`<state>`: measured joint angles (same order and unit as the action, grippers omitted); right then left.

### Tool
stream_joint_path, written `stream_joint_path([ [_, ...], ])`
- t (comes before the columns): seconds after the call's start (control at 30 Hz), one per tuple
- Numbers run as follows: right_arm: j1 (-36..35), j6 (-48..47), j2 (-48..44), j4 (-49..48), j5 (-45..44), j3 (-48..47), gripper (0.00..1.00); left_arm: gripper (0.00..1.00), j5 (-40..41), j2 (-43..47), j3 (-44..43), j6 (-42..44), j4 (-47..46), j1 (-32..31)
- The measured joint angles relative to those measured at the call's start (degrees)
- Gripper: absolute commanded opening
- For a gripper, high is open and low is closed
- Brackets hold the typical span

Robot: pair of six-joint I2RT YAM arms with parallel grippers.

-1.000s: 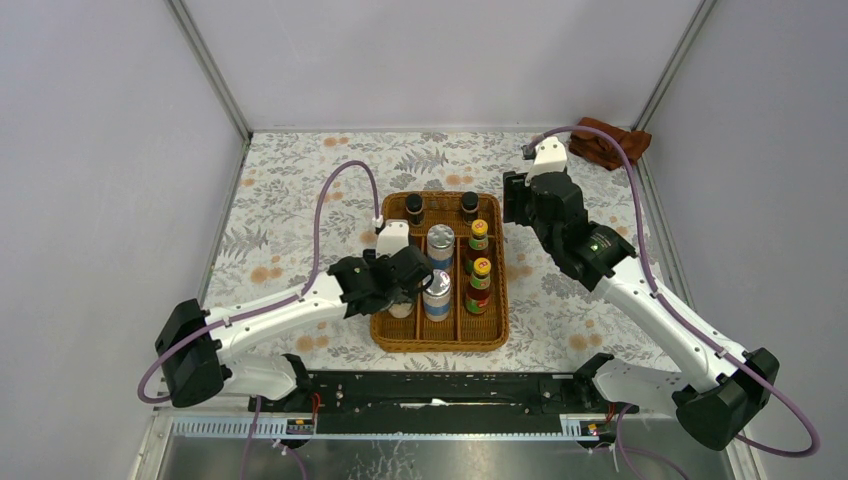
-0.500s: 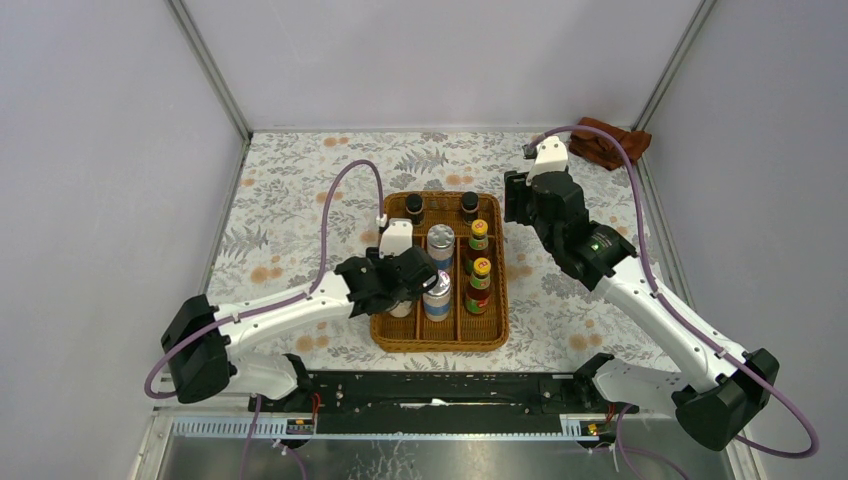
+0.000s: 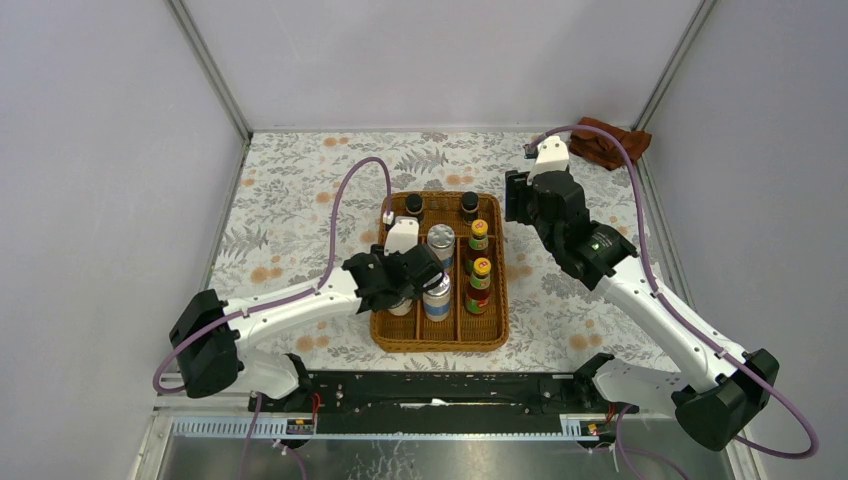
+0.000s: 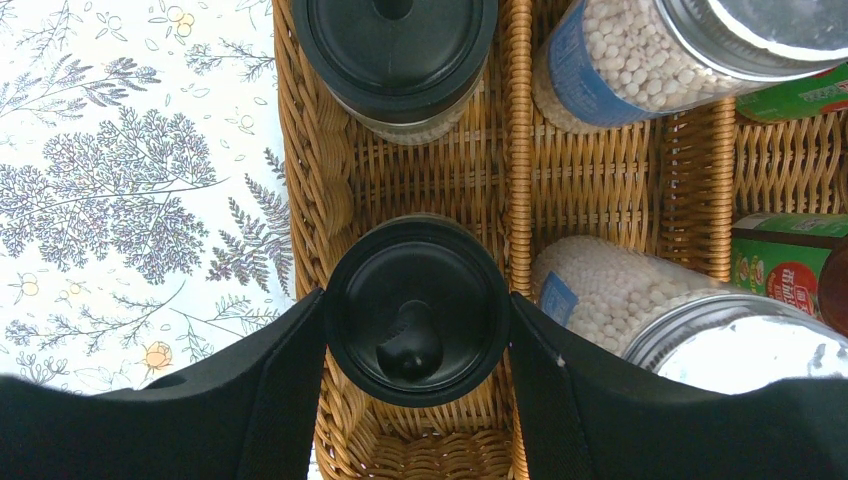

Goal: Organize the condiment bottles
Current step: Place the bottle in the storage box.

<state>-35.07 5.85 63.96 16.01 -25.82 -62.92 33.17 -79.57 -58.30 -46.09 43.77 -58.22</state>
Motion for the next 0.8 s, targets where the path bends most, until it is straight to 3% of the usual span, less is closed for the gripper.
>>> stream_joint_path([
  [0.43, 0.3, 0.0, 0.0, 0.0, 0.4, 0.0, 0.66, 0.51, -1.5, 1.4, 0.7, 0.3, 0.5, -0.2],
  [0.8, 0.3, 0.0, 0.0, 0.0, 0.4, 0.0, 0.67, 0.76, -2.1, 2.2, 1.0, 0.1, 0.9, -0.2],
])
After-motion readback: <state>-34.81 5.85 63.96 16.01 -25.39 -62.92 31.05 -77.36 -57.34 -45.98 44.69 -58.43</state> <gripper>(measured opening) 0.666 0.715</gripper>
